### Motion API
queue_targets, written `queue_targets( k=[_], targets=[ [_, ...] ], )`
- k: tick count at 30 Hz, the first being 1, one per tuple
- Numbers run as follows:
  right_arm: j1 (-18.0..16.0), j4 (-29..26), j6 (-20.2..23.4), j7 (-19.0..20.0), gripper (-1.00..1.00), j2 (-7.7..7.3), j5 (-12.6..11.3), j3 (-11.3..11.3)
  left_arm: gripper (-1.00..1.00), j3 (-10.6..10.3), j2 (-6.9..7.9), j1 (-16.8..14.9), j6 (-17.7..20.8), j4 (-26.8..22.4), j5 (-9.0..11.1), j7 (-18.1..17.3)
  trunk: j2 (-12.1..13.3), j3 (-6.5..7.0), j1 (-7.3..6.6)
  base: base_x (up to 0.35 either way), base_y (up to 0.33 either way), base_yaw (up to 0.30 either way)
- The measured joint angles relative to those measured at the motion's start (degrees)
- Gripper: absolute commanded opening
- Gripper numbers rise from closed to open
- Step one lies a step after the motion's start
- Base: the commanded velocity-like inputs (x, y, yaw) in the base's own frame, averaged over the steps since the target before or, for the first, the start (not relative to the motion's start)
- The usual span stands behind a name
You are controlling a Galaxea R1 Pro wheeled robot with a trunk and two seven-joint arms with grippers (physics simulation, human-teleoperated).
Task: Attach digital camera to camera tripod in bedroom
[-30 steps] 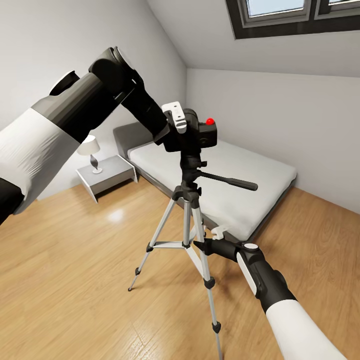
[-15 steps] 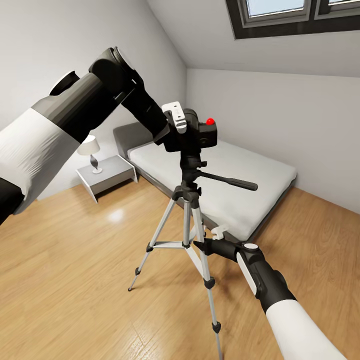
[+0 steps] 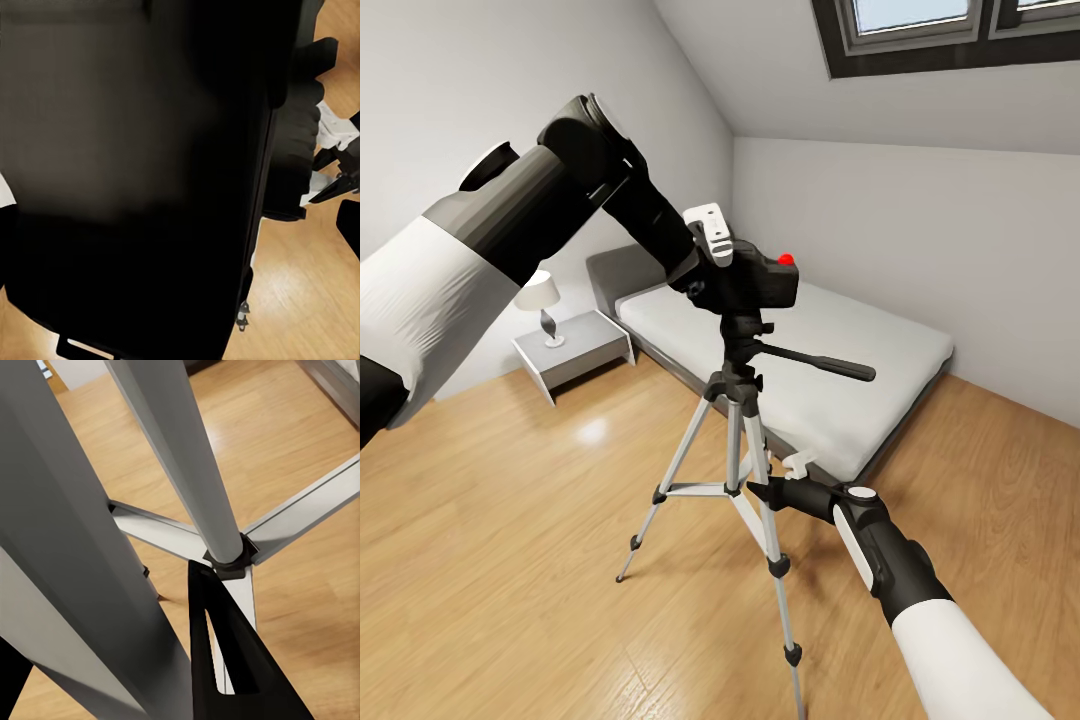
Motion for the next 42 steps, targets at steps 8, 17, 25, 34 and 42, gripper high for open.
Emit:
queue_targets(
  k=[8, 17, 25, 34, 42],
  targets=[
    [-0.01, 0.03, -0.03, 0.04, -1.0, 0.0, 0.01, -0.01, 1.0, -0.03, -0.05, 0.0, 0.04, -0.07, 0.0, 0.02, 0.0, 0.0, 0.0, 0.0, 0.0, 0.0],
    [0.0, 0.02, -0.03, 0.04, -1.0, 0.0, 0.02, -0.01, 1.0, 0.63, 0.06, 0.0, 0.13, 0.1, 0.0, 0.09, 0.0, 0.0, 0.0, 0.0, 0.0, 0.0],
    [0.0, 0.04, -0.04, 0.04, -1.0, 0.0, 0.01, -0.02, 1.0, 10.33, 0.94, 0.0, 0.4, 0.57, -0.08, 0.95, 0.0, 0.0, 0.0, 0.0, 0.0, 0.0],
    [0.03, -0.03, -0.01, 0.0, -1.0, 0.0, 0.01, 0.0, 1.0, 27.95, 3.83, 0.0, 0.74, 3.83, -0.1, 7.95, 0.0, 0.0, 0.0, 0.0, 0.0, 0.0],
    [0.0, -0.05, 0.02, -0.01, -1.0, 0.01, 0.0, 0.02, 1.0, 31.81, 8.32, 1.04, 7.34, 24.22, -0.09, 15.73, 0.01, -0.01, 0.0, 0.0, 0.0, 0.0]
  ],
)
